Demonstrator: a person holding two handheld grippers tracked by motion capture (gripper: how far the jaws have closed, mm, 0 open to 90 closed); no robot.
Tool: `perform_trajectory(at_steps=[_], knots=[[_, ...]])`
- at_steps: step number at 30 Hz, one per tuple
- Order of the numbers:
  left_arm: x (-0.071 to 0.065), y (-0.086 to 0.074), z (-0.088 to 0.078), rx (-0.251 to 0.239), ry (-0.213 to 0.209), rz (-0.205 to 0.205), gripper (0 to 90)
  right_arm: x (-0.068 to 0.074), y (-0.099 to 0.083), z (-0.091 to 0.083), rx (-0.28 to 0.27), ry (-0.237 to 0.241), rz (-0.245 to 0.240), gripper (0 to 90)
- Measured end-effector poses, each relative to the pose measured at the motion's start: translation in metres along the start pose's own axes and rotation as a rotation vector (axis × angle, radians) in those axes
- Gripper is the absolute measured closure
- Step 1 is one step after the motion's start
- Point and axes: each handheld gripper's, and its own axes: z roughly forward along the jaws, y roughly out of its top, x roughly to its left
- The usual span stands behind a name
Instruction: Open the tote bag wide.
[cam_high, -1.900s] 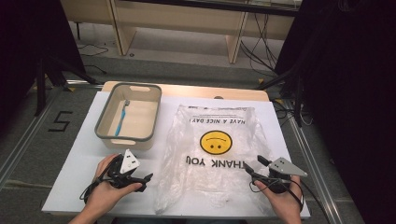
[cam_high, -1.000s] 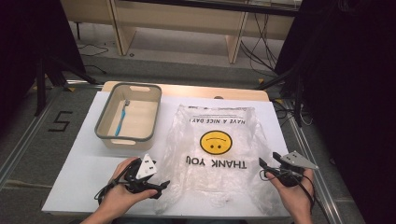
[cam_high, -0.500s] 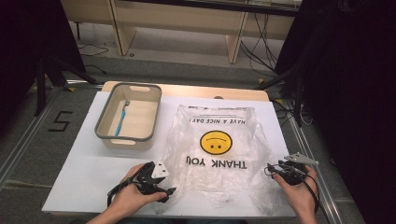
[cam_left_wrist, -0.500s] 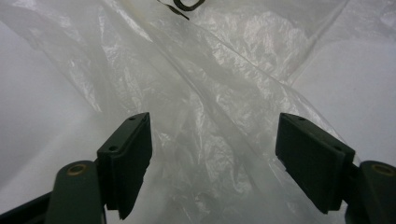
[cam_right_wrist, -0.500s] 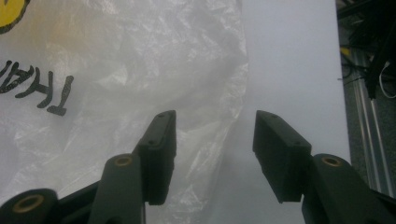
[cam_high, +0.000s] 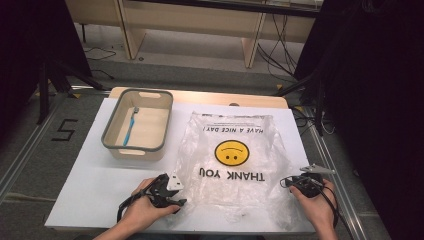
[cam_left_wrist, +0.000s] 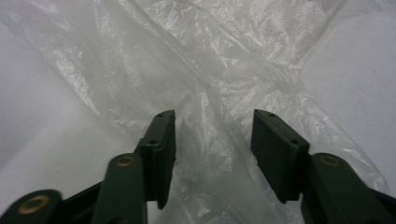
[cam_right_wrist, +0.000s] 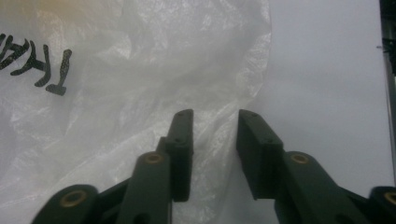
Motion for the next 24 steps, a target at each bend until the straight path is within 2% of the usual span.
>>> perform_trajectory(at_steps=[1,2,3,4,7,9,13,17,20,21,22,23,24], knots=[[0.002,0.000,0.000,0.003,-0.013,-0.017,58.6,0.001,-0.001,0.001,0.011,-0.005,-0.005,73.2],[0.002,0.000,0.000,0.003,-0.013,-0.017,61.2,0.001,-0.001,0.001,0.011,-0.005,-0.005,73.2],[0.002,0.000,0.000,0.002,-0.014,-0.022,64.9,0.000,0.000,0.000,0.016,-0.005,0.007,77.6],[0.003,0.001,0.000,0.006,-0.013,-0.020,64.9,0.000,0.000,0.000,0.016,-0.005,0.007,77.6],[0.007,0.002,0.000,0.019,0.014,-0.013,79.1,-0.001,-0.001,0.000,0.020,-0.001,0.009,89.7],[0.008,0.003,0.000,0.020,0.014,-0.017,84.8,0.000,-0.001,-0.001,0.021,0.000,0.005,90.0],[0.012,0.007,0.001,0.012,0.046,-0.022,88.5,0.001,-0.001,-0.002,0.025,0.005,0.013,90.0],[0.021,0.015,0.003,-0.006,0.094,-0.021,88.7,0.001,-0.002,-0.005,0.027,0.006,0.016,90.0],[0.025,0.019,0.004,-0.018,0.112,-0.026,88.6,0.002,-0.002,-0.008,0.023,0.008,0.018,90.0],[0.028,0.022,0.005,-0.030,0.138,-0.021,88.6,0.002,-0.003,-0.011,0.024,0.009,0.022,90.0],[0.028,0.022,0.005,-0.030,0.138,-0.021,88.6,0.002,-0.003,-0.011,0.024,0.009,0.022,90.0],[0.032,0.025,0.006,-0.046,0.159,-0.015,88.6,0.003,-0.004,-0.014,0.023,0.014,0.023,90.0],[0.032,0.025,0.006,-0.046,0.159,-0.015,88.6,0.003,-0.004,-0.014,0.023,0.014,0.023,90.0]])
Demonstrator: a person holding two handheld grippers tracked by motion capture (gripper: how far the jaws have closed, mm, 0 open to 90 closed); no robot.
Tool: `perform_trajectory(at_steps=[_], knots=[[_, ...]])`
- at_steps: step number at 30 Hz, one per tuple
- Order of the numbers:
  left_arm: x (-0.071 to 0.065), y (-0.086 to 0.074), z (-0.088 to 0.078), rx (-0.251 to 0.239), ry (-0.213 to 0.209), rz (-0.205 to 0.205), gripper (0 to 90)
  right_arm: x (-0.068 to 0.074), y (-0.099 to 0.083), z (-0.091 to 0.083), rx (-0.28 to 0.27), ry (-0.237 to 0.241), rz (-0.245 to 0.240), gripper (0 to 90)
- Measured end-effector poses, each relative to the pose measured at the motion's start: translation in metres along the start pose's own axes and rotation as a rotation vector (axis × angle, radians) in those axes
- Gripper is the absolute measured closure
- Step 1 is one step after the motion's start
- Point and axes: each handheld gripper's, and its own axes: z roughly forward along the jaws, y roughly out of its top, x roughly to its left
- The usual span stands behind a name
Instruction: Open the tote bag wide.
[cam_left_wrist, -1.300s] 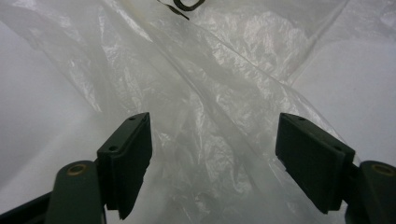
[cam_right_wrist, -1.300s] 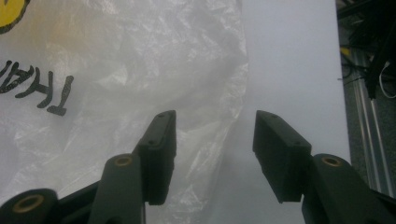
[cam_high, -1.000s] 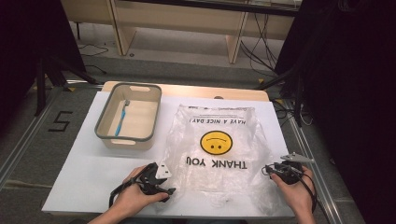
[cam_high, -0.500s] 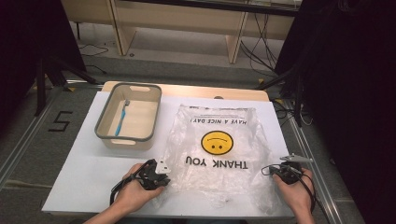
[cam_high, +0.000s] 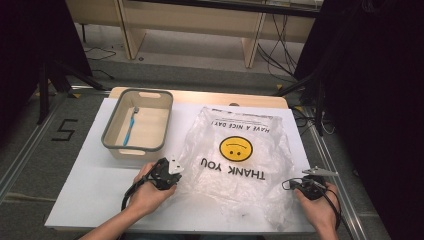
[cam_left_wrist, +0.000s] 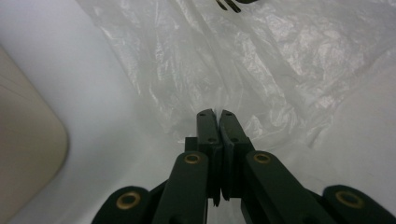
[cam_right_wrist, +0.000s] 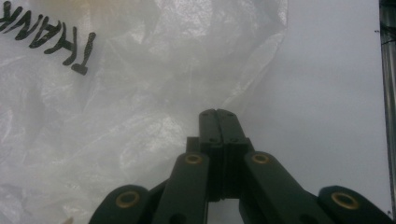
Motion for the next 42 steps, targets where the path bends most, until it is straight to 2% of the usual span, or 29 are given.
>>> perform_trajectory(at_steps=[7,11,17,24,34,42], knots=[[0.008,0.008,0.007,-0.042,0.065,0.013,88.5,0.007,-0.004,-0.009,0.018,0.020,-0.005,90.0],[0.010,0.011,0.011,-0.044,0.089,0.018,88.5,0.013,-0.005,-0.012,0.029,0.033,-0.015,90.0],[0.014,0.015,0.017,-0.060,0.117,0.023,88.4,0.016,-0.006,-0.013,0.055,0.046,-0.029,90.0],[0.018,0.020,0.021,-0.070,0.141,0.024,88.3,0.017,-0.008,-0.013,0.080,0.061,-0.024,90.0],[0.024,0.026,0.026,-0.086,0.171,0.016,88.2,0.023,-0.007,-0.011,0.068,0.074,-0.040,90.0],[0.029,0.040,0.028,-0.103,0.197,0.000,88.2,0.029,-0.007,-0.009,0.069,0.094,-0.058,90.0]])
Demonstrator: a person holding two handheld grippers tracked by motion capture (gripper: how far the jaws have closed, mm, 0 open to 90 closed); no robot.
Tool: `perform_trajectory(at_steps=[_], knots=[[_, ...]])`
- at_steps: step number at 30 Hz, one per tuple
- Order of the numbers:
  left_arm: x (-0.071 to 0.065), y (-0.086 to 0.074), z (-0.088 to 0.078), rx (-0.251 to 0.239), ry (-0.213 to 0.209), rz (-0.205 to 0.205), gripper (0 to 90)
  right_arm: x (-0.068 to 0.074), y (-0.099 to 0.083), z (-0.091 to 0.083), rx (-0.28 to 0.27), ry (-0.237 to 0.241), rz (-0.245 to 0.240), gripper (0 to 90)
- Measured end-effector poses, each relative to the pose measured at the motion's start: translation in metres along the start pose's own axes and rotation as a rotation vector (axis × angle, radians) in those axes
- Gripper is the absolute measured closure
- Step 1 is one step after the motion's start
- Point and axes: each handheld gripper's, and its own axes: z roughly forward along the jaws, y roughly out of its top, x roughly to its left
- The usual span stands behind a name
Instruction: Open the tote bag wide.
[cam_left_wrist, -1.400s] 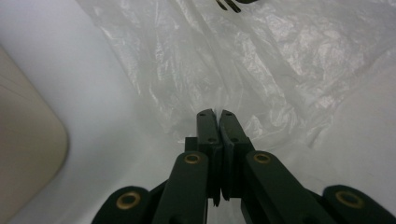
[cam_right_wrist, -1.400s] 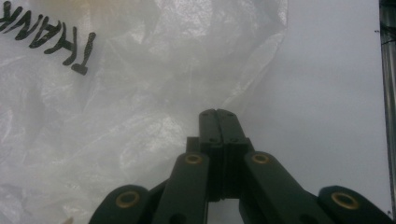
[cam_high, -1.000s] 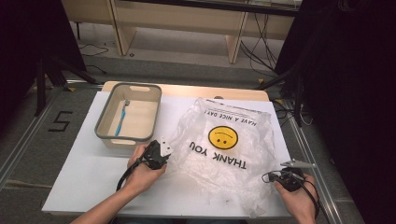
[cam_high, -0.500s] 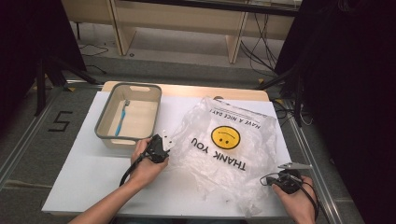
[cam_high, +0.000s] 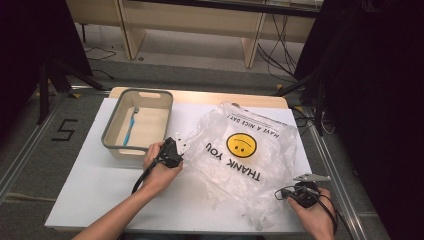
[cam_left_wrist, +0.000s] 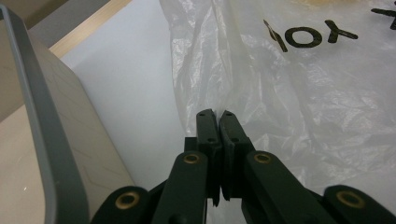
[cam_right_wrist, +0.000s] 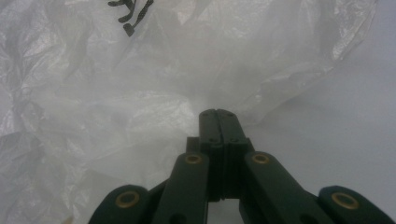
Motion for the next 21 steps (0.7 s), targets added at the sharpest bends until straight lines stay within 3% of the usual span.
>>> perform_trajectory(at_steps=[12,16,17,18,19,21], knots=[[0.000,0.013,0.015,-0.007,0.032,0.009,86.5,0.008,0.004,0.006,-0.034,0.028,-0.046,90.0],[-0.003,0.015,0.016,-0.023,0.045,0.014,76.8,0.012,0.005,0.007,-0.037,0.041,-0.059,90.0],[-0.003,0.016,0.016,-0.033,0.051,0.015,65.7,0.013,0.005,0.007,-0.031,0.051,-0.061,88.7],[-0.004,0.017,0.015,-0.040,0.051,0.017,65.7,0.013,0.005,0.007,-0.031,0.051,-0.061,88.7],[-0.004,0.019,0.012,-0.056,0.059,0.014,54.3,0.013,0.005,0.006,-0.030,0.056,-0.064,85.7],[-0.005,0.020,0.010,-0.069,0.059,0.008,51.1,0.013,0.005,0.006,-0.037,0.055,-0.060,83.8]])
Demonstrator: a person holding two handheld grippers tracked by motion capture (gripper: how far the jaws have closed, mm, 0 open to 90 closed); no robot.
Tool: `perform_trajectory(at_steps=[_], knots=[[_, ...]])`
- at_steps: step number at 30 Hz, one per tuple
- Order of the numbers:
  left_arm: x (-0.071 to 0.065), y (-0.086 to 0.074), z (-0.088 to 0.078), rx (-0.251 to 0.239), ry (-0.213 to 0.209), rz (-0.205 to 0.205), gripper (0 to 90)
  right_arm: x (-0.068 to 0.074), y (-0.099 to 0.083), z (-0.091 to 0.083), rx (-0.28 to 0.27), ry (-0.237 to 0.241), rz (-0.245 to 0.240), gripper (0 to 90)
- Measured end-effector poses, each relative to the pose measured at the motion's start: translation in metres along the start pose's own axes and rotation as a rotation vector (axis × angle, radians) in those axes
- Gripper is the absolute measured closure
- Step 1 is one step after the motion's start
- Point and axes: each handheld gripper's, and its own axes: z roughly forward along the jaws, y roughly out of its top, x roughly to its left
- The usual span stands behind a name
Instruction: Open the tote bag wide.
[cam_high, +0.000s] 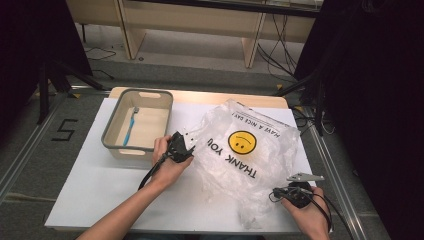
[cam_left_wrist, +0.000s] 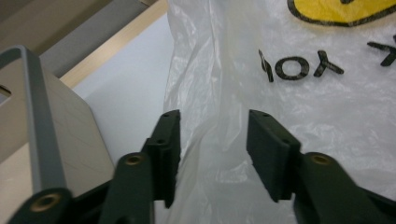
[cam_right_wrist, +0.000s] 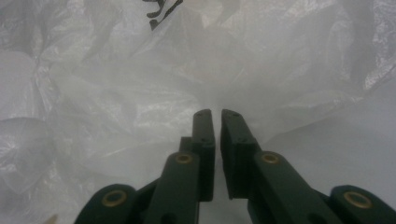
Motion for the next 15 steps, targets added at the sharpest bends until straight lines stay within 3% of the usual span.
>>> perform_trajectory(at_steps=[2,3,4,5,7,10,15], knots=[[0.000,0.002,-0.005,-0.013,0.006,-0.017,38.6,-0.001,0.001,-0.005,-0.034,-0.030,0.003,76.9],[0.000,0.003,-0.007,-0.014,0.006,-0.024,38.6,-0.001,0.001,-0.005,-0.034,-0.030,0.003,76.9],[0.001,0.003,-0.013,-0.027,0.001,-0.036,36.9,-0.003,0.002,-0.009,-0.075,-0.062,-0.002,71.9],[0.001,0.003,-0.013,-0.027,0.001,-0.036,34.8,-0.003,0.002,-0.009,-0.075,-0.062,-0.002,71.9],[0.001,0.003,-0.020,-0.030,-0.014,-0.045,32.7,-0.003,0.004,-0.012,-0.125,-0.080,-0.008,66.6],[0.000,0.002,-0.028,-0.005,-0.050,-0.051,28.8,0.000,0.007,-0.012,-0.159,-0.087,-0.035,59.7],[0.002,-0.005,-0.045,-0.020,-0.084,-0.058,26.5,0.006,0.011,-0.010,-0.199,-0.082,-0.070,54.6]])
